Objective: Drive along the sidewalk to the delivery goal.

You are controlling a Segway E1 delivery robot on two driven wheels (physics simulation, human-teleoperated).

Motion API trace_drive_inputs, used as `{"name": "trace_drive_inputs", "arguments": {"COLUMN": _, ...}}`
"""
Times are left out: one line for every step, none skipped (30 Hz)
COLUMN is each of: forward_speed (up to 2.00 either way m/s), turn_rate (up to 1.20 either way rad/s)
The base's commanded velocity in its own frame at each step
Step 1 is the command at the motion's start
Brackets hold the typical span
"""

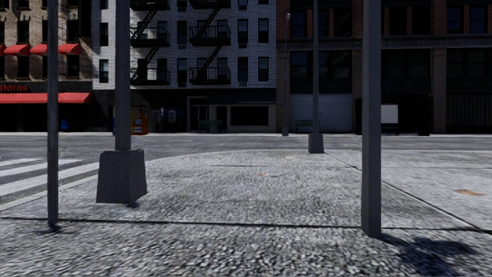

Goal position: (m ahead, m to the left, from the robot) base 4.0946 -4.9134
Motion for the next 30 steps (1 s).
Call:
{"name": "trace_drive_inputs", "arguments": {"forward_speed": 2.0, "turn_rate": 0.0}}
{"name": "trace_drive_inputs", "arguments": {"forward_speed": 2.0, "turn_rate": 0.0}}
{"name": "trace_drive_inputs", "arguments": {"forward_speed": 2.0, "turn_rate": 0.0}}
{"name": "trace_drive_inputs", "arguments": {"forward_speed": 2.0, "turn_rate": 0.0}}
{"name": "trace_drive_inputs", "arguments": {"forward_speed": 2.0, "turn_rate": 0.0}}
{"name": "trace_drive_inputs", "arguments": {"forward_speed": 2.0, "turn_rate": 0.0}}
{"name": "trace_drive_inputs", "arguments": {"forward_speed": 2.0, "turn_rate": 0.0}}
{"name": "trace_drive_inputs", "arguments": {"forward_speed": 2.0, "turn_rate": 0.0}}
{"name": "trace_drive_inputs", "arguments": {"forward_speed": 2.0, "turn_rate": 0.0}}
{"name": "trace_drive_inputs", "arguments": {"forward_speed": 2.0, "turn_rate": 0.0}}
{"name": "trace_drive_inputs", "arguments": {"forward_speed": 2.0, "turn_rate": 0.0}}
{"name": "trace_drive_inputs", "arguments": {"forward_speed": 2.0, "turn_rate": -0.12}}
{"name": "trace_drive_inputs", "arguments": {"forward_speed": 2.0, "turn_rate": -0.12}}
{"name": "trace_drive_inputs", "arguments": {"forward_speed": 2.0, "turn_rate": -0.29}}
{"name": "trace_drive_inputs", "arguments": {"forward_speed": 2.0, "turn_rate": -0.39}}
{"name": "trace_drive_inputs", "arguments": {"forward_speed": 2.0, "turn_rate": -0.46}}
{"name": "trace_drive_inputs", "arguments": {"forward_speed": 2.0, "turn_rate": -0.46}}
{"name": "trace_drive_inputs", "arguments": {"forward_speed": 2.0, "turn_rate": -0.57}}
{"name": "trace_drive_inputs", "arguments": {"forward_speed": 1.81, "turn_rate": -0.72}}
{"name": "trace_drive_inputs", "arguments": {"forward_speed": 1.51, "turn_rate": -0.77}}
{"name": "trace_drive_inputs", "arguments": {"forward_speed": 1.4, "turn_rate": -0.79}}
{"name": "trace_drive_inputs", "arguments": {"forward_speed": 1.4, "turn_rate": -0.79}}
{"name": "trace_drive_inputs", "arguments": {"forward_speed": 1.37, "turn_rate": -0.79}}
{"name": "trace_drive_inputs", "arguments": {"forward_speed": 1.37, "turn_rate": -0.8}}
{"name": "trace_drive_inputs", "arguments": {"forward_speed": 1.37, "turn_rate": -0.8}}
{"name": "trace_drive_inputs", "arguments": {"forward_speed": 1.37, "turn_rate": -0.8}}
{"name": "trace_drive_inputs", "arguments": {"forward_speed": 1.36, "turn_rate": -0.8}}
{"name": "trace_drive_inputs", "arguments": {"forward_speed": 1.41, "turn_rate": -0.8}}
{"name": "trace_drive_inputs", "arguments": {"forward_speed": 1.48, "turn_rate": -0.8}}
{"name": "trace_drive_inputs", "arguments": {"forward_speed": 1.51, "turn_rate": -0.8}}
